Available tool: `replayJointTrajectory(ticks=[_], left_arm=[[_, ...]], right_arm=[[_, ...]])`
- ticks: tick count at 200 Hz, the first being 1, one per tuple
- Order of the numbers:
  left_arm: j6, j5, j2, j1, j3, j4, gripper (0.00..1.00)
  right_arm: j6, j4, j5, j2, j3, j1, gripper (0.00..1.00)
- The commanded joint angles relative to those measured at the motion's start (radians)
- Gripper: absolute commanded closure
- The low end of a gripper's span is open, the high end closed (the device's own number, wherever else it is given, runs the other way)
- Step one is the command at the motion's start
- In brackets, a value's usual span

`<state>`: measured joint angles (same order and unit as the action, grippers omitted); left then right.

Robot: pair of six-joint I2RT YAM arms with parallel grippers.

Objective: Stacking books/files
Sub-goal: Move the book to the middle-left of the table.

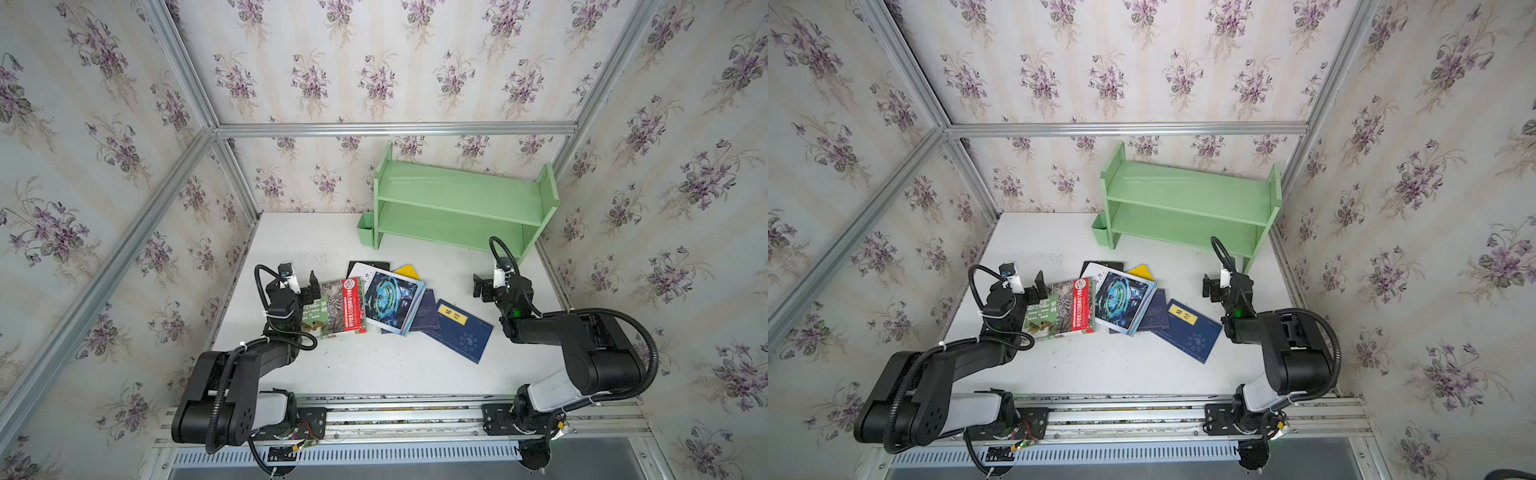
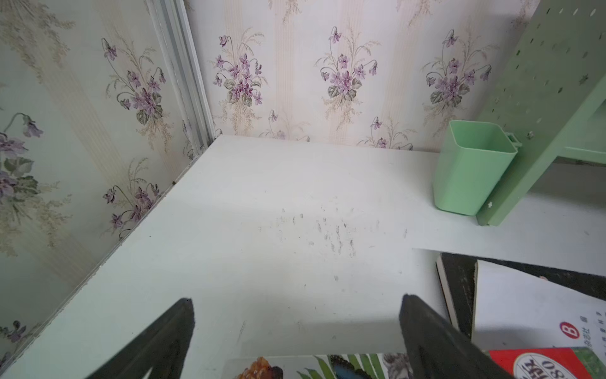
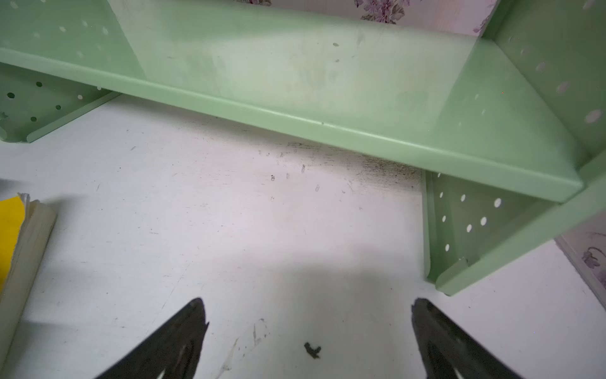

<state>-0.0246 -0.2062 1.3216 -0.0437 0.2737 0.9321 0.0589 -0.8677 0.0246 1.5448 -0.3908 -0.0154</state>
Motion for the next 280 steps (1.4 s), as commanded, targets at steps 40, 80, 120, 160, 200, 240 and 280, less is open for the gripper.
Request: replayJointTrajectory(ticks=[40,80,120,160,200,240,280], left_arm=[[0.018,0.015,-0.004,0.001,0.004,0.007,0.00],[0.018,0.014,-0.004,0.001,0.004,0.007,0.00],[0.018,0.016,-0.003,0.001,0.004,0.008,0.00],[0.019,0.016,-0.004,0.001,0.002,0.008,0.00],[0.018,0.014,-0.002,0.001,0.004,0.008,0.00],[0.020,0.013,-0.008,0.000,0.003,0.015,0.00],[0.032,0.072,-0.166,0.001,0.122,-0.314,0.00]], right_arm=[[-0.007,-0.010,-0.002,0.000,-0.006,0.000,0.00],[-0.006,-0.011,-0.002,0.000,-0.006,-0.001,0.00],[-0.007,-0.011,-0.002,0.000,-0.006,-0.001,0.00],[-0.007,-0.010,-0.003,0.000,-0.006,-0.001,0.00],[-0.007,-0.010,-0.001,0.000,-0.006,-0.001,0.00],[-0.027,0.010,-0.051,-0.027,-0.006,-0.001,0.00],[-0.026,0.326,0.014,-0.262,-0.089,-0.003,0.00]])
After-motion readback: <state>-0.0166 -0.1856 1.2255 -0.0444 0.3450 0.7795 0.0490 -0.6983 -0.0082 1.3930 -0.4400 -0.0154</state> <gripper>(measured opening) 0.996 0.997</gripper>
